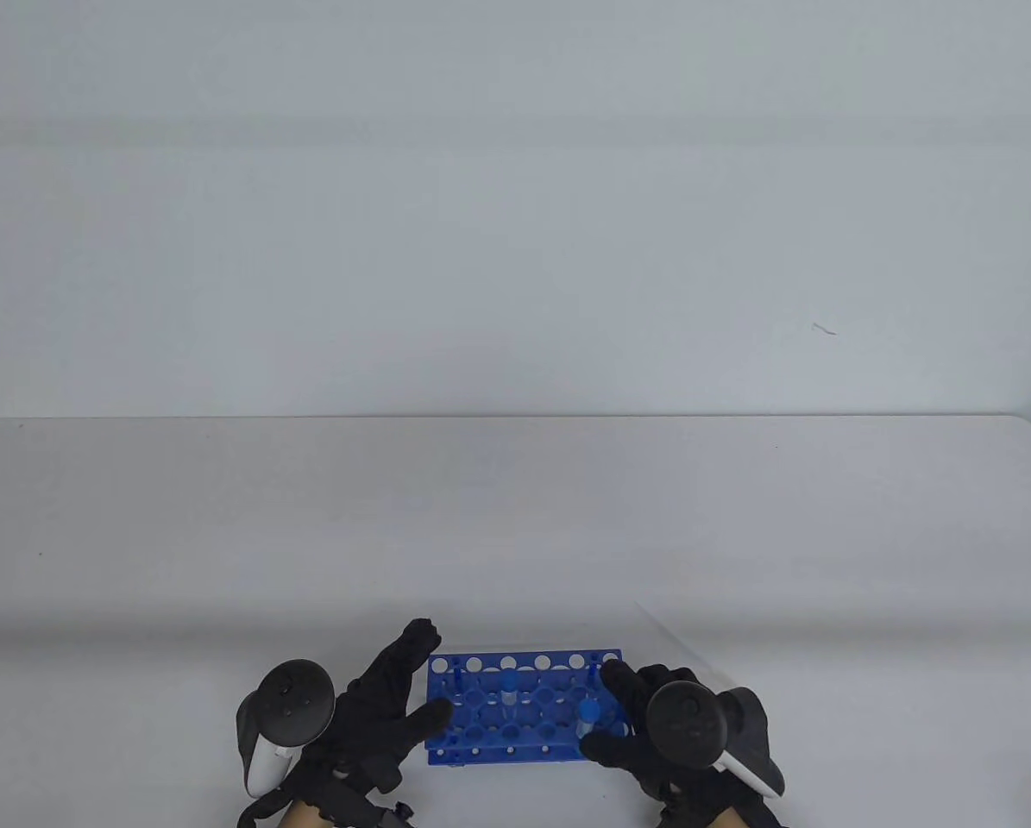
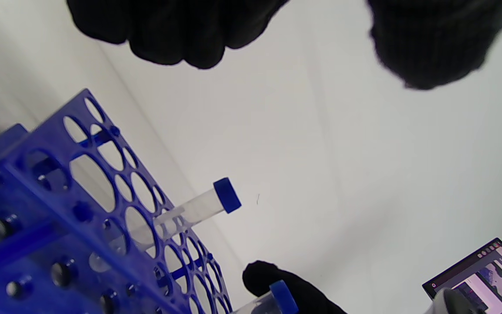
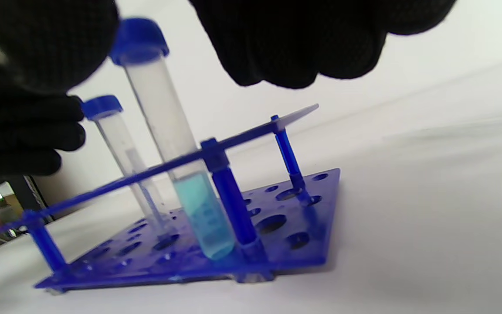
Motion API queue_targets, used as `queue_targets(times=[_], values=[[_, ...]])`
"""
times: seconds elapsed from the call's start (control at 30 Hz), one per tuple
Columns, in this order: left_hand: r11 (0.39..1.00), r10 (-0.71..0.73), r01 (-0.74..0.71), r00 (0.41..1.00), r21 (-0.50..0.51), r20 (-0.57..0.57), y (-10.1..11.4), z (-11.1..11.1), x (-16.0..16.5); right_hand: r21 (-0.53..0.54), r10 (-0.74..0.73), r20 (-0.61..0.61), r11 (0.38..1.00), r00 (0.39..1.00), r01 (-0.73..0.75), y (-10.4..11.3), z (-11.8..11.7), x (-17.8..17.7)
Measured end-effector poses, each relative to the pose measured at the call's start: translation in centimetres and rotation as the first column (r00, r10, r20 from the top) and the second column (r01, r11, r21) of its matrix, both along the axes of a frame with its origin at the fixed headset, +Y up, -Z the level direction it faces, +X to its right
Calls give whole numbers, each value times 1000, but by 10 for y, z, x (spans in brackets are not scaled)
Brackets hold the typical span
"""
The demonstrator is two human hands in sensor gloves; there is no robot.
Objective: Press a plastic transfer pipette bulb to move liquid between test tubes
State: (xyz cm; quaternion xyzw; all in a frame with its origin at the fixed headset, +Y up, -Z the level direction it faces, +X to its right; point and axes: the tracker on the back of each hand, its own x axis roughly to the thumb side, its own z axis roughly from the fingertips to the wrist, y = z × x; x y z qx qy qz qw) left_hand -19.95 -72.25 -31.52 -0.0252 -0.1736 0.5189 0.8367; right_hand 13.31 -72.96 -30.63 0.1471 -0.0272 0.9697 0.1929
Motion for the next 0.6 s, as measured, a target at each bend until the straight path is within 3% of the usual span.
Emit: queue_targets(times=[0.17,0.5,0.6], values=[[1000,3,-3,1000,12,-1,1,-1,-1,40,43,60,998,997,-46,-6,1,-10],[1000,-7,7,1000,23,3,1,-1,-1,90,-44,92,995,995,36,-21,2,-13],[996,-41,40,999,77,14,5,2,2,97,-45,90,995,995,36,-20,2,-13]])
